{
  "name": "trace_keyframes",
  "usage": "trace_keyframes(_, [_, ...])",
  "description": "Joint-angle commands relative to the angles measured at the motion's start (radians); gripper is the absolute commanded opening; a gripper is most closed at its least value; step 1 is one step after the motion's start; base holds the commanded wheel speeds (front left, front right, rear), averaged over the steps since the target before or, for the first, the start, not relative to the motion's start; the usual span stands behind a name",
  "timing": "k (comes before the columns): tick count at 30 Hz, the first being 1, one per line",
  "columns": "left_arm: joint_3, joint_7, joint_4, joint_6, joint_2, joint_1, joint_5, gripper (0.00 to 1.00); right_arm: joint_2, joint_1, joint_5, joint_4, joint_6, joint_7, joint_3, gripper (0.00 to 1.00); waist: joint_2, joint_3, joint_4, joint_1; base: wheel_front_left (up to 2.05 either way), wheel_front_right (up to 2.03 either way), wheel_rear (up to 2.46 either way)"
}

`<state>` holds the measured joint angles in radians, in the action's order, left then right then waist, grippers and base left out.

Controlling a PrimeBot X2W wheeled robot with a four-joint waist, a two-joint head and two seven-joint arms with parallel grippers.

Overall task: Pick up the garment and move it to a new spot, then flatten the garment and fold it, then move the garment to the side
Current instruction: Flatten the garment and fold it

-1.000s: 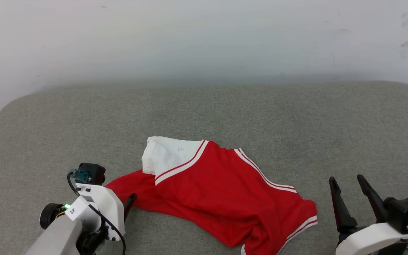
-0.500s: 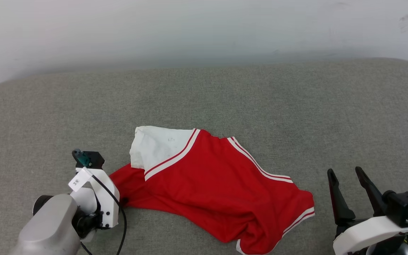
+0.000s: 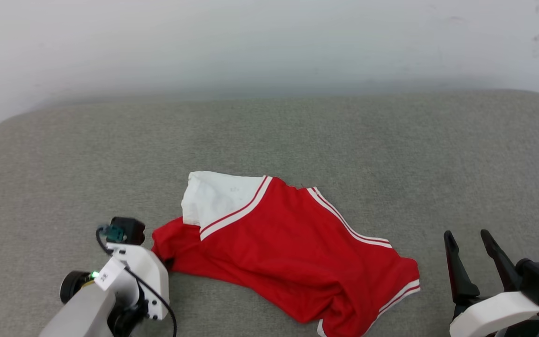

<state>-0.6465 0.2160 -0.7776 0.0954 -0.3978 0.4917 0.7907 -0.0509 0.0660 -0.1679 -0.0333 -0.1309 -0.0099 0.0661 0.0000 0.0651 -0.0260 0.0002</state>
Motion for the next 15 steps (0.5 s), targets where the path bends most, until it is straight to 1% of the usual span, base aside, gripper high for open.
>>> trace_keyframes(1, [0.008, -0.02, 0.017, -0.013, -0.011, -0.042, 0.007, 0.0, 0.001, 0.01, -0.003, 0.001, 0.0, -0.002, 0.002, 1.0, 0.0, -0.023, 0.022, -0.0002, 0.0, 0.0, 0.0])
trace_keyframes(5, [0.033, -0.054, 0.113, -0.059, -0.043, -0.148, 0.031, 0.0, 0.001, 0.022, 0.005, -0.007, 0.0, 0.004, 0.01, 1.0, 0.0, -0.048, 0.051, -0.0002, 0.0, 0.0, 0.0])
trace_keyframes(10, [0.061, -0.053, 0.257, -0.138, -0.079, -0.328, 0.08, 0.0, 0.001, 0.039, 0.007, -0.025, 0.0, 0.016, 0.018, 1.0, 0.0, -0.075, 0.084, -0.0002, 0.0, 0.0, 0.0])
trace_keyframes(13, [0.07, -0.04, 0.336, -0.189, -0.09, -0.443, 0.111, 0.0, 0.001, 0.041, 0.01, -0.032, 0.0, 0.023, 0.015, 1.0, 0.0, -0.084, 0.092, -0.0002, 0.0, 0.0, 0.0])
trace_keyframes(15, [0.072, -0.031, 0.381, -0.214, -0.086, -0.511, 0.134, 0.0, 0.001, 0.045, 0.011, -0.033, 0.0, 0.025, 0.015, 1.0, 0.0, -0.09, 0.095, -0.0002, 0.0, 0.0, 0.0])
